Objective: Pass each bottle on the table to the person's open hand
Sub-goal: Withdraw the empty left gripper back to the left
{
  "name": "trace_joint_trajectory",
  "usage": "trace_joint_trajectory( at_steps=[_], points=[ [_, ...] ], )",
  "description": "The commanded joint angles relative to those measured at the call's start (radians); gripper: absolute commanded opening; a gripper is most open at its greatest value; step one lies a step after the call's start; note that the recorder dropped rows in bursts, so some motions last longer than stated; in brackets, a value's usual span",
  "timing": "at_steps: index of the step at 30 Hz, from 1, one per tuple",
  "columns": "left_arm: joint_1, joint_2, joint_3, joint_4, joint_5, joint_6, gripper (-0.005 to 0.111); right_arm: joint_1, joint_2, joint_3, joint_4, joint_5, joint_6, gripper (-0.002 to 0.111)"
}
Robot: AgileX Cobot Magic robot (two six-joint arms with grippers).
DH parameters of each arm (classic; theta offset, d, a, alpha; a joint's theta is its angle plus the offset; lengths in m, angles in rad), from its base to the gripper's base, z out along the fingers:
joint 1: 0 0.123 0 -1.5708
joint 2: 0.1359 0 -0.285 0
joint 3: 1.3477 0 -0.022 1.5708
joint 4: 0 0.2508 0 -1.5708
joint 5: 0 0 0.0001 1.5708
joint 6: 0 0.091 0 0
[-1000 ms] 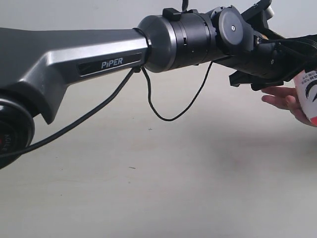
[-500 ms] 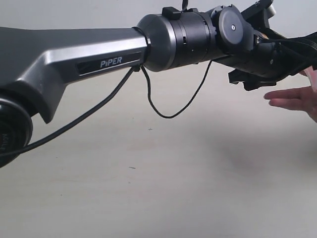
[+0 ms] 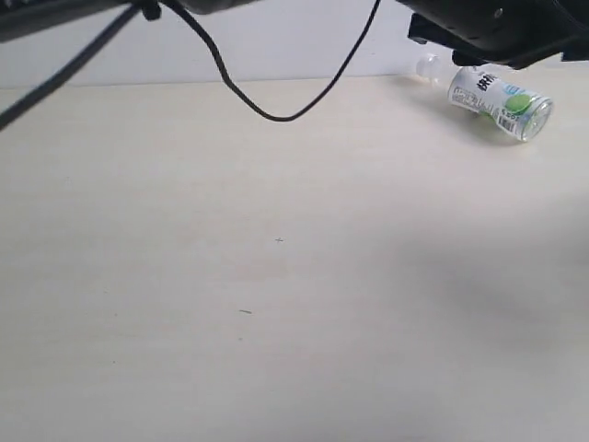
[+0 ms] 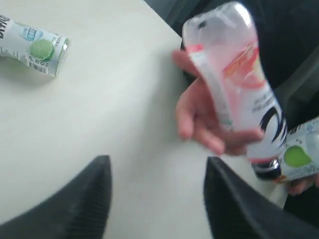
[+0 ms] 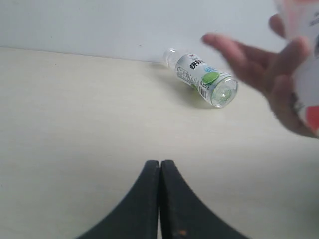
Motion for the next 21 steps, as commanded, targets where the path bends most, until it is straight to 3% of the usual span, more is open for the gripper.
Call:
trace_joint_trajectory(
  at_steps=[1,2,6,9,15,21],
  points=[
    [0.005,-0.059,-0.007,0.107,0.181,0.005,0.012,-0.004,-0.006,0.002,-0.003,-0.004,-0.004,0.000],
    [0.005,-0.069,-0.007,0.119,0.222,0.005,0.002,-0.004,-0.006,0.002,-0.003,-0.004,-0.004,0.000],
    [0.005,-0.118,0.050,0.147,0.274,0.052,0.000,-0.004,-0.006,0.002,-0.003,-0.004,-0.004,0.000],
    [0.003,-0.190,0.183,0.147,0.205,0.109,0.000,-0.004,-0.006,0.002,-0.003,-0.004,-0.004,0.000],
    [0.003,-0.414,0.635,0.147,-0.160,0.193,0.000,-0.004,-0.006,0.002,-0.003,-0.004,-0.004,0.000],
    [0.003,-0.683,1.194,0.147,-0.671,0.194,0.000,-0.004,-0.006,0.002,-0.003,-0.004,-0.004,0.000]
  ],
)
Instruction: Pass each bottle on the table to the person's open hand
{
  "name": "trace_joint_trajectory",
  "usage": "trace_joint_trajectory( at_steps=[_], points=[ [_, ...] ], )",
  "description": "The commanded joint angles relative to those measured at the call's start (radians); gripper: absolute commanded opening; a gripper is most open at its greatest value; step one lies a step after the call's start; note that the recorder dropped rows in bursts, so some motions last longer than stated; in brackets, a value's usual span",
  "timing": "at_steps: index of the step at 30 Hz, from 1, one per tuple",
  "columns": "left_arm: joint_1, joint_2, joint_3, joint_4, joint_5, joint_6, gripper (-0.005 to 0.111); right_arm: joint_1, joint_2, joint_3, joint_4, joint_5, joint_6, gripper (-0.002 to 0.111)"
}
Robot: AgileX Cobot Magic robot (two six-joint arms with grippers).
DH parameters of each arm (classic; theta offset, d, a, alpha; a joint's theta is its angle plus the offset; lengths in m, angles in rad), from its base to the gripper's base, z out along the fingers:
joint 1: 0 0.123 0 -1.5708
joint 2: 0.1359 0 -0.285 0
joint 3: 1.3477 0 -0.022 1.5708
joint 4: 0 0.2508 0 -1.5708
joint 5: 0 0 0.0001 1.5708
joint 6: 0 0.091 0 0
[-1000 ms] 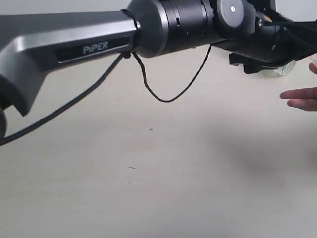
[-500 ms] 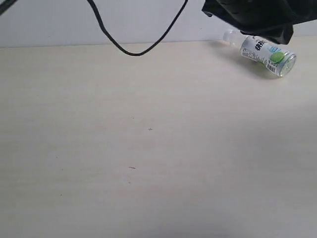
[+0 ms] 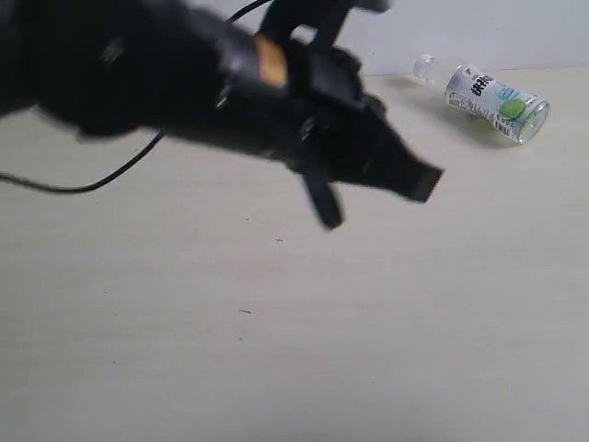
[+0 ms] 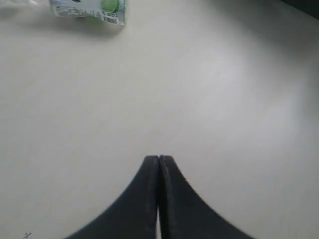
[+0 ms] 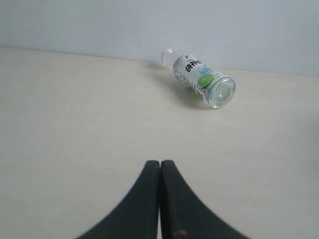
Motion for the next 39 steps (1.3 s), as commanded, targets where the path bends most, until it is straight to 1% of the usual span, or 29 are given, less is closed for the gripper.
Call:
trace_joint_trajectory(
  at_steps=[1,4,5,9,21,24,26,27,39],
  points=[
    [0.003,-0.199,0.376,-0.001,-0.384,0.005,0.000,-0.004,-0.006,0.002,-0.003,-0.004,-0.004,0.000],
    [0.003,-0.310,0.570,-0.001,-0.551,0.005,0.000,-0.004,-0.006,0.002,-0.003,-0.004,-0.004,0.000],
    [0.003,-0.340,0.616,-0.001,-0.595,0.005,0.000,-0.004,-0.006,0.002,-0.003,-0.004,-0.004,0.000],
    [0.005,-0.479,0.790,-0.003,-0.696,0.008,0.000,-0.004,-0.006,0.002,-0.003,-0.004,-0.004,0.000],
    [0.005,-0.863,1.075,-0.028,-0.734,0.026,0.000,-0.004,-0.006,0.002,-0.003,-0.004,-0.004,0.000],
    [0.005,-0.947,1.096,-0.063,-0.734,0.031,0.000,-0.004,-0.006,0.002,-0.003,-0.004,-0.004,0.000],
    [0.005,-1.001,1.096,-0.105,-0.675,0.060,0.000,-0.004,-0.006,0.002,-0.003,-0.004,-0.004,0.000],
    [0.005,-1.019,1.096,-0.114,-0.667,0.066,0.000,-0.004,-0.006,0.002,-0.003,-0.004,-0.004,0.000],
    [0.005,-1.217,1.096,-0.123,-0.551,0.169,0.000,-0.004,-0.006,0.002,-0.001,-0.004,-0.004,0.000]
  ],
)
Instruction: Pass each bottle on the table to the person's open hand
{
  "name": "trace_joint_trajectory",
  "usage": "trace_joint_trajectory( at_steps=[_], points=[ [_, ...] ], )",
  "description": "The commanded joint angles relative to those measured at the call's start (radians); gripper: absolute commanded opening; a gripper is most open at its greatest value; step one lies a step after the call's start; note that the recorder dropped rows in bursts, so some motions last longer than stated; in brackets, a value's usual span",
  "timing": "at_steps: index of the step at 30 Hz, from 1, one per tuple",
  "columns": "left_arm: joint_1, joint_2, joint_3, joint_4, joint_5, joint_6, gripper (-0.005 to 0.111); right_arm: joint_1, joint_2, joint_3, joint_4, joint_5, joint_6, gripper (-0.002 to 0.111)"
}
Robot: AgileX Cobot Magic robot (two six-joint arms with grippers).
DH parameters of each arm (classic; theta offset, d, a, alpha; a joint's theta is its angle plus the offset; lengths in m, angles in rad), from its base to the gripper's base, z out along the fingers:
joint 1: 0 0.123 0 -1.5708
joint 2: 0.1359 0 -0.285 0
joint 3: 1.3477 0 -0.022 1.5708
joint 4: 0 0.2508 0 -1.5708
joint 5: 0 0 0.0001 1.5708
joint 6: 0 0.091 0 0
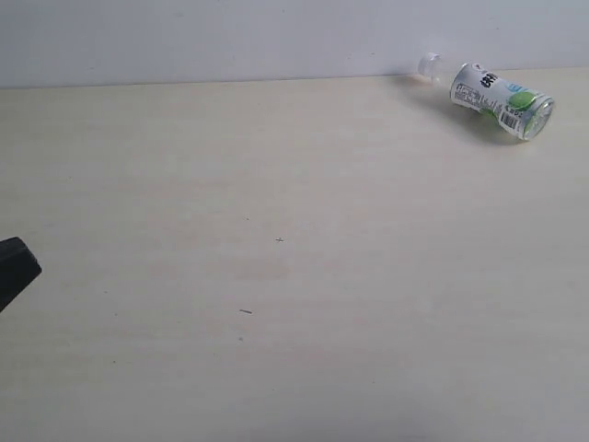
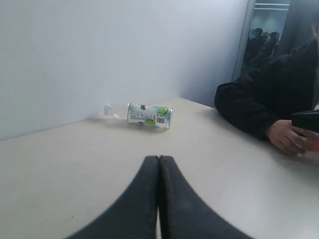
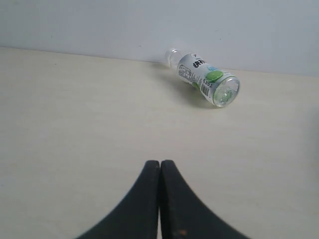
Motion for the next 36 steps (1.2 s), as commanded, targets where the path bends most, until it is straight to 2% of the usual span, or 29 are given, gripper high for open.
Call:
trace_joint_trajectory(
  at_steps=[1,13,19,24,27,33,35,36],
  points=[
    [0.003,-0.065,0.004,-0.007,0.050,0.032,0.000,-0.004,-0.006,0.002,-0.001,-0.004,-0.004,0.000],
    [0.003,-0.259,0.004,-0.007,0.203,0.061,0.000,-0.004,-0.006,0.002,-0.003,-0.004,-0.004,0.000],
    [0.003,-0.403,0.004,0.011,0.372,0.066,0.000,-0.004,-0.006,0.002,-0.001,-0.004,-0.004,0.000],
    [0.003,-0.403,0.004,0.011,0.405,0.066,0.000,-0.004,-0.006,0.002,-0.004,-0.004,-0.004,0.000],
    [0.003,-0.403,0.004,0.118,0.436,0.090,0.000,-0.004,-0.006,0.002,-0.004,-0.004,-0.004,0.000],
    [0.003,-0.403,0.004,0.124,0.473,0.058,0.000,-0.004,-0.006,0.002,-0.004,-0.004,-0.004,0.000],
    [0.003,-0.403,0.004,0.124,0.456,0.037,0.000,-0.004,-0.006,0.002,-0.021,-0.030,-0.015,0.000],
    [0.003,-0.403,0.004,0.124,0.405,0.014,0.000,-0.004,-0.006,0.002,-0.063,-0.059,-0.015,0.000]
  ],
)
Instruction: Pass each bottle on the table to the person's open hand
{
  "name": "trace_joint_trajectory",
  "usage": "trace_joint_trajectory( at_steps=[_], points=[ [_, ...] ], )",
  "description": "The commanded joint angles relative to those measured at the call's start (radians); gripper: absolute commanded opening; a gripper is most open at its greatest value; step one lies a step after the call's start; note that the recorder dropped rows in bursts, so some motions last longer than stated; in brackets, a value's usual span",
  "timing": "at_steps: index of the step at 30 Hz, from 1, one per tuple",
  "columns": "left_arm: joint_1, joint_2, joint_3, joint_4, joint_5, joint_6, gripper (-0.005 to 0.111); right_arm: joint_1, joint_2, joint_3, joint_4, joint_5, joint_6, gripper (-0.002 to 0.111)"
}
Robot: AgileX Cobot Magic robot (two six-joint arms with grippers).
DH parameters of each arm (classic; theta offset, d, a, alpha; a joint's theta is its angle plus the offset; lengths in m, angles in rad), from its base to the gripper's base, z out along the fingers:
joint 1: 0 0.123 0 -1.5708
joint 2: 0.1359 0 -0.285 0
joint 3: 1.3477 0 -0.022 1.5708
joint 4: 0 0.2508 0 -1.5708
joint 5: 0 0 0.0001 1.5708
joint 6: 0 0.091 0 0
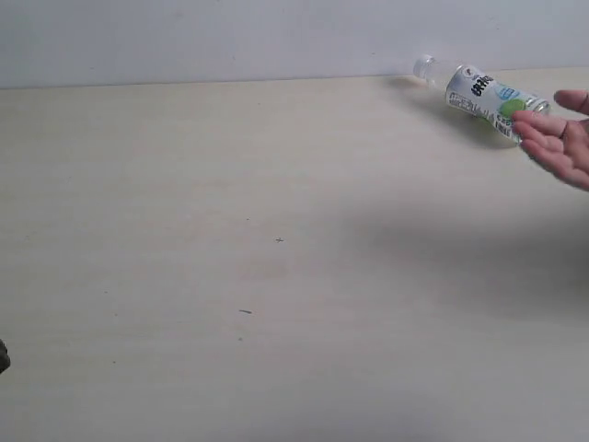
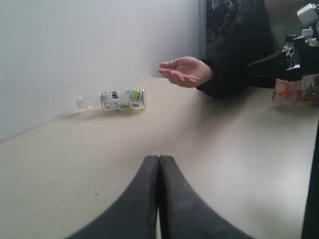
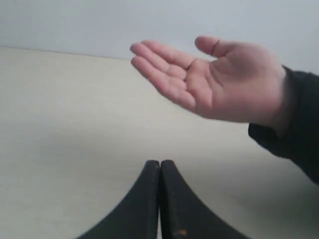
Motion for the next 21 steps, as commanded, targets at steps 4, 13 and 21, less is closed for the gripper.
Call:
trace_joint_trajectory(
  at_steps=[4,13,21],
  points=[
    [0.030,-0.007,0.004,-0.058,-0.316,0.093,0.000,-0.004,-0.006,0.002,-0.170,-0.131,-0.005,0.000],
    [0.218,-0.007,0.004,-1.090,-0.723,0.960,0.000,-0.004,-0.006,0.002,-0.132,-0.156,-0.003,0.000],
    [0.233,-0.007,0.004,-1.159,-0.770,0.912,0.000,-0.004,-0.006,0.002,0.017,-0.267,-0.001,0.000]
  ],
)
